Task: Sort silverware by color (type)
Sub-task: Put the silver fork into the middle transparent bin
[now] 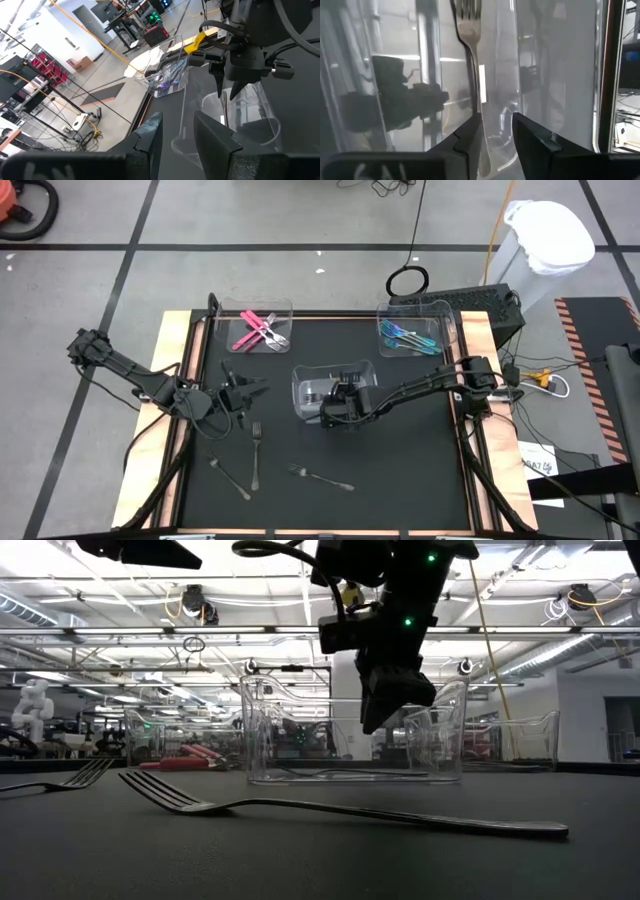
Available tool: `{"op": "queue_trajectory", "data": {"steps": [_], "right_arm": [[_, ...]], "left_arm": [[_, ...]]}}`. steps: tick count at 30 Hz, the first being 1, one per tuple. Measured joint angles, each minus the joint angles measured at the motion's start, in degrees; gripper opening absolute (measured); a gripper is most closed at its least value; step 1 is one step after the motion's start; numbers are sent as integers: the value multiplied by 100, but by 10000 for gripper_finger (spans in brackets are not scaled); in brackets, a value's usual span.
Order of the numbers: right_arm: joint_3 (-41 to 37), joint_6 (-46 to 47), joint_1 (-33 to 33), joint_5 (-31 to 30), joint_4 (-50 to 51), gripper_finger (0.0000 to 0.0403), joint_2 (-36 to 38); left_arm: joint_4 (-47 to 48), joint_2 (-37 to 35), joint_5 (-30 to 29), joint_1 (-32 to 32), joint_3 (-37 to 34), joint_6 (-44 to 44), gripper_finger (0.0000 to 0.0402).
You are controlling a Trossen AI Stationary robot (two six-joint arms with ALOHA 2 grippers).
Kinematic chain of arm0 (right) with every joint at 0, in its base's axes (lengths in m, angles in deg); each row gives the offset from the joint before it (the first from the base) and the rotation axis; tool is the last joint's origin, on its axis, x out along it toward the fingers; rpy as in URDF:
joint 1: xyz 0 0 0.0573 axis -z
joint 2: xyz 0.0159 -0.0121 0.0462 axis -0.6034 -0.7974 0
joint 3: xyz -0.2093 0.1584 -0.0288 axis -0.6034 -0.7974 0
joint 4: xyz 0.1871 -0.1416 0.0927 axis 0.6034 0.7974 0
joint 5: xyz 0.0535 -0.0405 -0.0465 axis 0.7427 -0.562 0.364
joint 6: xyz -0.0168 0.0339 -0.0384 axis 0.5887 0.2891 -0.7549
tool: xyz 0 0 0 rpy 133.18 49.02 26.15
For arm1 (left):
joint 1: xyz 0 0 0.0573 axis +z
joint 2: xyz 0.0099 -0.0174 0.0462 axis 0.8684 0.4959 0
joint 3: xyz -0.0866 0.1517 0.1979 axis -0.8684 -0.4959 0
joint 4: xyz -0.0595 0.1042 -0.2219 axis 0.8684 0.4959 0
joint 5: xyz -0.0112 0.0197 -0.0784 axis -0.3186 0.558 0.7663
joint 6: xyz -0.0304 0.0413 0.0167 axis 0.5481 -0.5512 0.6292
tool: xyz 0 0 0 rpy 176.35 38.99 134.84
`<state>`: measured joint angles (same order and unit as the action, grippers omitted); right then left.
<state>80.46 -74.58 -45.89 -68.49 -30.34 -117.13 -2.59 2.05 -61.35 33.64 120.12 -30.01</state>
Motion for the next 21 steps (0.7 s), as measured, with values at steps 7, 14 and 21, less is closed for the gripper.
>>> {"op": "queue_trajectory", "data": {"steps": [7,14,21], "right_arm": [[2,10,-75,297,184,98,2],[4,114,-72,425,201,98,7],[113,262,-72,416,283,98,90]], "left_arm": [[1,0,-1,0,0,2,112],[1,0,-1,0,0,33,112],[0,0,-1,0,0,138,112]]}}
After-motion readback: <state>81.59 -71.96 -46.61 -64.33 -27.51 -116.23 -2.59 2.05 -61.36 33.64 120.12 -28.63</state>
